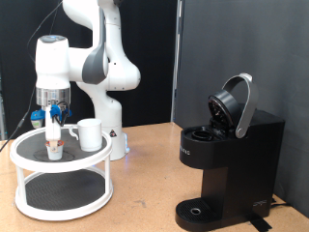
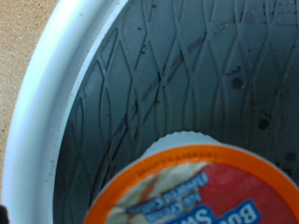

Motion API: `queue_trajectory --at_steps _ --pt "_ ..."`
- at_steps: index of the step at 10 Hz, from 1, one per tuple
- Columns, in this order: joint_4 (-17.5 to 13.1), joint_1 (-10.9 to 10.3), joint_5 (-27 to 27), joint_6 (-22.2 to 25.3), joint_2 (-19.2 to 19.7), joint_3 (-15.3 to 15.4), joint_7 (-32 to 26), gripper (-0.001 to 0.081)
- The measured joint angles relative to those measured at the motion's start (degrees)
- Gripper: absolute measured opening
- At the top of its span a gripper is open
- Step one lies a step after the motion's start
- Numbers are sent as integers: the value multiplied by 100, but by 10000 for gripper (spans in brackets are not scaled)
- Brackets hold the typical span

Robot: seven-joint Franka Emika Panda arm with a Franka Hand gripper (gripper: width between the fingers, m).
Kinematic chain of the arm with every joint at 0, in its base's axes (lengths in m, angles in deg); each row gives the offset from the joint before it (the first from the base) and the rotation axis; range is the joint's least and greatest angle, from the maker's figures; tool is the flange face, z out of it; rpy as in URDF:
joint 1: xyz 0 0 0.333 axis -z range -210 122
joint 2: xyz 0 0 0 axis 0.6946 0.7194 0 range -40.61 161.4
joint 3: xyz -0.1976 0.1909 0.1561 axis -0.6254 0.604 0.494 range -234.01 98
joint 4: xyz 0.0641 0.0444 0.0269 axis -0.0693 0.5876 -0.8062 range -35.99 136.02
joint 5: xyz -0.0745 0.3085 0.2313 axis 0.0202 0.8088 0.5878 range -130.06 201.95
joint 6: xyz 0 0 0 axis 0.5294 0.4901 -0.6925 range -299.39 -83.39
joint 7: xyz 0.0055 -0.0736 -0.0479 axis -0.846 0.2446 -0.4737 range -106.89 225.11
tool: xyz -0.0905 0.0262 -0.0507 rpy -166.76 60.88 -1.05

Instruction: Make a cup of coffee with the keurig machine

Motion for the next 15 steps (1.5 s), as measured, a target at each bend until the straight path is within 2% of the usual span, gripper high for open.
queue_trajectory --at_steps 4,5,6,7,11,13,15 --pt "110 3 -8 -108 18 0 0 734" --pt "121 8 -17 -130 38 0 0 589" --pt "123 13 -21 -152 70 0 0 589" --pt "123 15 -22 -179 95 0 1 378" --pt "98 18 28 -95 78 0 -29 373" --pt "-75 18 241 281 13 -13 -180 373" --pt "-393 18 498 836 -140 -69 -416 373"
